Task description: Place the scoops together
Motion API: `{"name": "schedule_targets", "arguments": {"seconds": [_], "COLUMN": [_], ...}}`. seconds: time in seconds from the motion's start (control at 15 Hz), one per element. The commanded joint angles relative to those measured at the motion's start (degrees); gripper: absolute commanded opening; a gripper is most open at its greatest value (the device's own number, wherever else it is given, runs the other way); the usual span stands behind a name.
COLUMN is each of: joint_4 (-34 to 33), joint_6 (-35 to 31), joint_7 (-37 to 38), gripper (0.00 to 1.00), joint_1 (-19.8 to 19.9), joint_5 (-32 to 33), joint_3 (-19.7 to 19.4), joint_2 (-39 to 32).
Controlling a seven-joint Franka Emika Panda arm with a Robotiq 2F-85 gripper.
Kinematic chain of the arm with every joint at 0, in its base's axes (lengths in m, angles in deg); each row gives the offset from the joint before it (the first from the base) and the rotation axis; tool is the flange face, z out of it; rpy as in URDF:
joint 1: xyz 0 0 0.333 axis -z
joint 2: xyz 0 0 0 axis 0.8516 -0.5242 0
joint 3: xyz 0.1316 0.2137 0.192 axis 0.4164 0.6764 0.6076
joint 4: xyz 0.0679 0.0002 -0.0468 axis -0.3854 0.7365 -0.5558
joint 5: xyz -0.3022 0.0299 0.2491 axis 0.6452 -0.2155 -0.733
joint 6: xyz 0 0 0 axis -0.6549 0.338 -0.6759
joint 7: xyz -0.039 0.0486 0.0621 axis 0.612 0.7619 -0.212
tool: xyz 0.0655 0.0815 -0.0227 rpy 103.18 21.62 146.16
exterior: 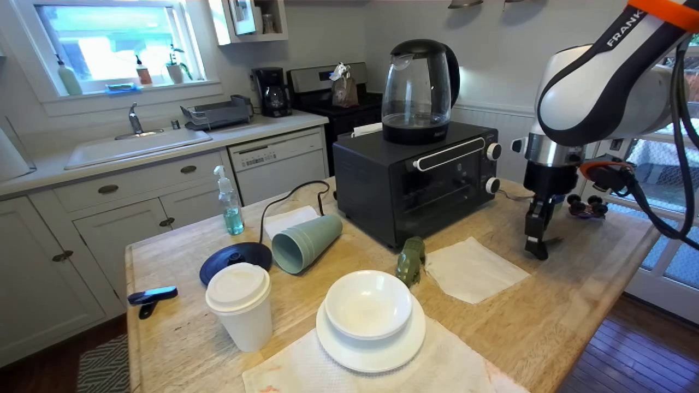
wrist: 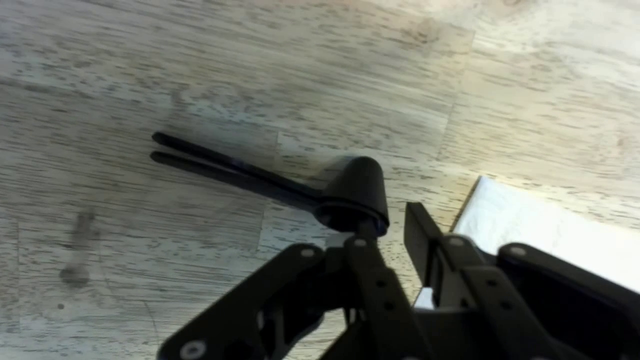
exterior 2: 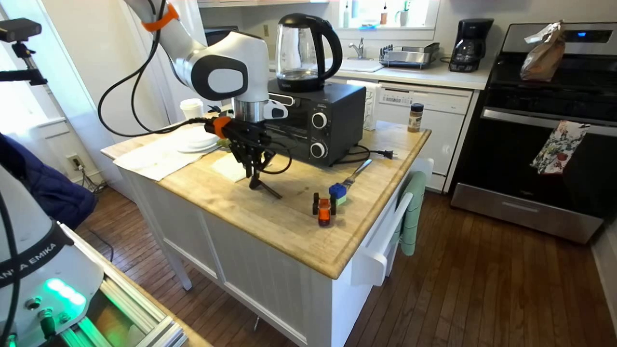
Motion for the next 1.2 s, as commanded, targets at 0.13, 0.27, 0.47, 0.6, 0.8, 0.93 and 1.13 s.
{"name": "schedule_targets", "arguments": {"seconds": [0.13, 0.27, 0.47, 0.6, 0.8, 0.93, 1.13], "joint_4": [2.0, 1.9, 1.5, 1.4, 1.4, 1.1, 0.6], "joint_6": [-1.1, -0.3, 0.1, 0.5, 1.6, 4.0, 8.7], "joint_7": [-0.1, -0.4, -0.3, -0.2, 0.0, 0.6, 1.4], "gripper": [0.69, 0.84, 0.99, 1.00, 1.00, 1.00, 1.00], "joint_1": [0.0, 0.1, 0.2, 0.3, 0.3, 0.2, 0.1], "joint_5": [-1.0, -1.2, -1.2, -1.3, -0.2, 1.3, 4.3], "joint_3": [0.4, 0.4, 0.3, 0.2, -0.6, -1.6, -3.8], "joint_2": [1.3, 1.5, 1.6, 2.3, 4.4, 6.0, 8.8]}}
